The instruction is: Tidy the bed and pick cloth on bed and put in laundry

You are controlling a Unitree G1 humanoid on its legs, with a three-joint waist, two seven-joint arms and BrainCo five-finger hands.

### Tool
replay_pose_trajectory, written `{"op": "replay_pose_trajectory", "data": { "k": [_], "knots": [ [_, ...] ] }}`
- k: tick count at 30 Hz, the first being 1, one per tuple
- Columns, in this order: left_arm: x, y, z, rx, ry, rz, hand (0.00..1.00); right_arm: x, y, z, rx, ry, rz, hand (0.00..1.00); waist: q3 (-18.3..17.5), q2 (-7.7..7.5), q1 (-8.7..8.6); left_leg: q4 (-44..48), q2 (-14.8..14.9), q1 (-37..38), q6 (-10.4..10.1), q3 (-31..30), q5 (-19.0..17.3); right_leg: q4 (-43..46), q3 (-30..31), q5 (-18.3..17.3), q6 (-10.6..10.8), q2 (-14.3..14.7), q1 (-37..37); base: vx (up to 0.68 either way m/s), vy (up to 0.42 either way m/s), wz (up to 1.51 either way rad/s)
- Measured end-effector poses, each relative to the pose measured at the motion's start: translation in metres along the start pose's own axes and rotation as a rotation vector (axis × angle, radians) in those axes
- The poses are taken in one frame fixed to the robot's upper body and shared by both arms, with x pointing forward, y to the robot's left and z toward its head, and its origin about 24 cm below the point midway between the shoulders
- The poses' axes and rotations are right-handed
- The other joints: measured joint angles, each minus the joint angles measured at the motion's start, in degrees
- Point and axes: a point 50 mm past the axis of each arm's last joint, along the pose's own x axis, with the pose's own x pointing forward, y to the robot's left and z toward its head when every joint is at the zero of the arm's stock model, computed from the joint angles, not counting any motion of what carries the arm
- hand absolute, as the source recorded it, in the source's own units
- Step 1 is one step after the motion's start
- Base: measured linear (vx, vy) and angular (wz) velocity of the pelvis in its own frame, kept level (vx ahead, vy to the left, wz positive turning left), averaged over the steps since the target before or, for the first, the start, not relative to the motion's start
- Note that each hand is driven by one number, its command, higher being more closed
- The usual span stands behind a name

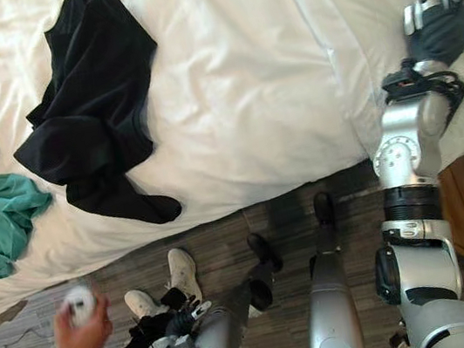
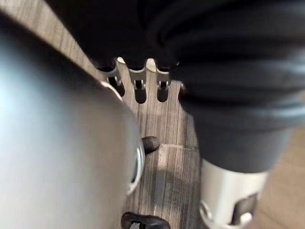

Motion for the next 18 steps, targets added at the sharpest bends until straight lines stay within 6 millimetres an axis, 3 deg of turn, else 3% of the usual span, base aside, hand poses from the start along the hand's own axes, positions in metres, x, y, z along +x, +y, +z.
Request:
{"op": "replay_pose_trajectory", "data": {
  "k": [2,5,8,9,10,11,13,14,15,16,18],
  "knots": [
    [0.002,-0.004,0.005,-0.009,-0.023,-0.008,0.0,-0.006,-0.009,-0.001,0.003,0.01,0.016,1.0,0.1,-0.11,-0.1,-0.1,-0.1,0.2,-0.1,0.3,0.0,0.0,0.2,0.0,0.0,-0.1,0.1,0.0,0.005,0.0],
    [0.004,-0.006,0.012,-0.031,-0.05,-0.028,0.0,-0.029,-0.026,-0.016,0.04,0.063,-0.005,1.0,1.0,-1.47,-1.12,-0.6,-0.2,2.3,-0.1,1.1,0.0,-0.1,1.0,0.0,0.1,0.1,1.6,0.06,0.006,-0.16],
    [0.003,-0.003,0.016,-0.087,-0.078,-0.032,0.0,-0.09,-0.062,-0.059,0.03,0.261,-0.156,1.0,1.5,-3.92,-2.92,-1.1,0.3,6.1,-0.3,1.9,-0.3,-2.1,1.2,0.1,0.3,0.7,5.7,0.12,-0.003,-0.21],
    [0.004,-0.005,0.016,-0.114,-0.086,-0.037,0.0,-0.135,-0.09,-0.079,-0.017,0.414,-0.277,1.0,1.5,-4.7,-2.83,-1.1,0.6,7.5,-0.6,2.2,-0.6,-2.6,1.3,0.1,0.3,1.1,7.3,0.16,-0.016,-0.18],
    [0.004,-0.007,0.015,-0.143,-0.094,-0.041,0.0,-0.192,-0.117,-0.097,-0.055,0.607,-0.422,1.0,1.4,-5.18,-2.74,-1.3,0.9,8.7,-0.9,2.2,-0.9,-3.2,1.1,0.1,0.3,1.4,8.7,0.14,-0.019,-0.15],
    [0.005,-0.009,0.015,-0.149,-0.094,-0.047,0.0,-0.225,-0.129,-0.102,-0.083,0.716,-0.491,1.0,1.4,-5.22,-2.77,-1.7,1.1,9.5,-1.1,2.2,-1.0,-3.3,0.8,-0.1,0.2,1.5,9.4,0.14,-0.023,-0.06],
    [0.006,-0.013,0.014,-0.155,-0.089,-0.053,0.0,-0.323,-0.142,-0.104,-0.126,0.981,-0.65,1.0,1.3,-5.3,-3.05,-1.9,1.6,12.0,-1.6,2.2,-1.3,-3.4,0.0,-0.6,0.1,1.9,11.9,0.14,-0.028,-0.04],
    [0.006,-0.015,0.014,-0.146,-0.082,-0.056,0.0,-0.345,-0.142,-0.1,-0.137,1.044,-0.662,1.0,1.3,-5.33,-3.07,-1.9,1.8,13.0,-1.9,2.3,-1.5,-3.4,-0.3,-0.9,0.1,1.9,13.1,0.1,-0.022,-0.02],
    [0.006,-0.015,0.013,-0.139,-0.072,-0.057,0.0,-0.361,-0.141,-0.098,-0.15,1.096,-0.662,0.0,0.9,-5.66,-3.05,-1.9,1.8,14.0,-2.1,2.3,-1.6,-3.4,-0.5,-1.2,0.1,2.0,14.2,0.07,-0.013,0.03],
    [0.006,-0.014,0.01,-0.13,-0.059,-0.052,0.0,-0.37,-0.144,-0.093,-0.18,1.132,-0.654,0.0,-0.4,-6.39,-3.02,-1.9,1.9,14.8,-2.2,2.5,-1.7,-3.4,-0.7,-1.5,0.2,2.0,15.0,0.07,-0.012,0.09],
    [0.005,-0.007,0.002,-0.107,-0.007,-0.018,0.0,-0.386,-0.141,-0.091,-0.207,1.199,-0.643,0.0,-4.9,-9.22,-2.85,-2.0,2.4,16.4,-2.2,2.3,-1.8,-3.5,-2.1,-2.1,0.0,2.1,17.2,0.08,-0.023,0.23]
  ]
}}
